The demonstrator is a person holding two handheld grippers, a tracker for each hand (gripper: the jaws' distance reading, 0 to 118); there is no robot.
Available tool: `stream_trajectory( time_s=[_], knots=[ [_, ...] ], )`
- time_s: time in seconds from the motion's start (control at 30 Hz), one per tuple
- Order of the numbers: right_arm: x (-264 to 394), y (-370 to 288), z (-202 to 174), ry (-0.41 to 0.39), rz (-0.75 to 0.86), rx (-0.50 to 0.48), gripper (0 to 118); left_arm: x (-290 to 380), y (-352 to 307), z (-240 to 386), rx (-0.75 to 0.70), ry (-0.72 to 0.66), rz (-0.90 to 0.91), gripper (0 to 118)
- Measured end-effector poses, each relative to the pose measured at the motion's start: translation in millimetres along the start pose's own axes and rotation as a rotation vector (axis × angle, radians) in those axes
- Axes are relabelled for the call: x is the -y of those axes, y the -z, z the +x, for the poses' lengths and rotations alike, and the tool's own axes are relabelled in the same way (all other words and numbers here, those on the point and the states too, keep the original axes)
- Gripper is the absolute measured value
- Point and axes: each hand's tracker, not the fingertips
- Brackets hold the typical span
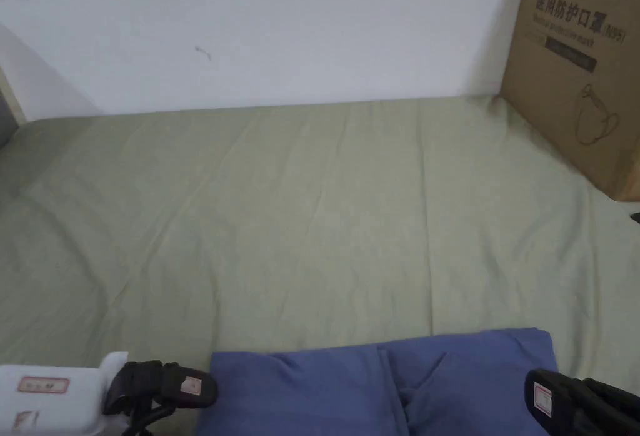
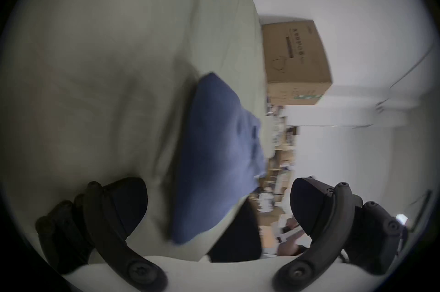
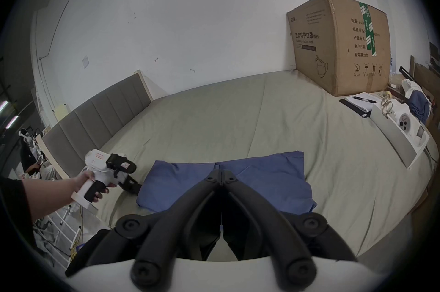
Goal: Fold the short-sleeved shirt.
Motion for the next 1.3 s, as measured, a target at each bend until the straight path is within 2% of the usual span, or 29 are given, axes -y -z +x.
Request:
stream_trajectory(
  time_s=[0.1,0.17,0.2,0.23,0.27,0.3,0.33,0.37,0.4,0.43,0.53,0.6,0.63,0.7,0.77,0.83,0.97,1.07,1.1,1.13,1.2,1.23,1.3],
  knots=[
    [1.2,4.4,-4.8,-0.013,-0.019,0.003,0,-7.3,29.4,-1.0,0.180,0.026,0.011,118],
    [1.8,7.2,-8.0,-0.029,-0.034,0.009,0,-7.8,53.8,0.3,0.127,0.034,0.012,117],
    [1.9,7.9,-9.1,-0.032,-0.038,0.009,0,-7.3,59.7,4.7,0.090,0.085,0.017,110],
    [2.6,8.5,-9.4,-0.033,-0.042,0.008,0,-5.5,63.4,10.7,0.050,0.133,0.023,89],
    [3.1,8.4,-9.7,-0.033,-0.043,0.006,0,-9.5,62.8,8.5,-0.027,0.167,0.044,34],
    [3.4,8.4,-10.2,-0.032,-0.044,0.004,0,-8.3,64.6,10.1,-0.187,0.183,0.058,9],
    [3.6,9.0,-11.0,-0.031,-0.044,0.001,0,-5.1,65.5,13.8,-0.344,0.215,0.075,9],
    [4.5,10.0,-11.3,-0.034,-0.045,0.000,0,-2.0,65.3,19.4,-0.344,0.216,0.044,9],
    [4.7,11.5,-12.1,-0.040,-0.047,-0.001,0,2.8,62.1,25.5,-0.275,0.174,0.057,9],
    [3.7,13.6,-12.6,-0.045,-0.054,-0.004,0,6.8,53.0,40.4,-0.309,0.199,0.091,9],
    [0.7,14.5,-13.5,-0.039,-0.046,-0.036,0,17.0,14.0,85.1,-0.643,0.427,0.178,9],
    [-0.5,13.0,-14.0,-0.028,-0.027,-0.051,0,27.4,-6.0,112.9,-0.866,0.492,0.231,9],
    [0.3,11.8,-12.5,-0.019,-0.019,-0.060,0,32.2,-13.4,125.1,-1.038,0.500,0.254,9],
    [1.3,8.3,-10.6,-0.004,-0.011,-0.073,0,38.3,-19.1,137.4,-1.206,0.518,0.273,9],
    [2.3,3.2,-8.0,0.004,-0.005,-0.082,0,42.7,-8.8,149.4,-1.198,0.581,0.217,9],
    [3.4,-1.2,-4.2,0.006,0.000,-0.080,0,44.4,12.7,156.2,-1.130,0.562,0.201,9],
    [4.5,-12.7,9.5,0.039,0.010,-0.054,0,40.2,88.7,171.2,-0.889,0.527,0.087,9],
    [5.6,-22.4,20.7,0.064,0.009,-0.038,0,30.6,153.4,172.3,-0.676,0.426,0.010,12],
    [6.2,-24.8,22.9,0.063,0.009,-0.027,0,27.5,170.1,171.3,-0.599,0.388,-0.017,27],
    [6.9,-27.2,25.8,0.060,0.005,-0.013,0,22.6,187.5,168.7,-0.526,0.352,-0.035,50],
    [8.6,-29.0,31.1,0.061,-0.009,-0.003,0,17.6,207.3,162.9,-0.444,0.276,-0.083,112],
    [9.3,-29.0,33.8,0.066,-0.024,-0.003,0,15.4,208.3,163.6,-0.418,0.274,-0.042,118],
    [12.2,-28.9,37.7,0.072,-0.039,-0.004,0,11.7,196.5,169.5,-0.396,0.335,0.035,117]
  ],
)
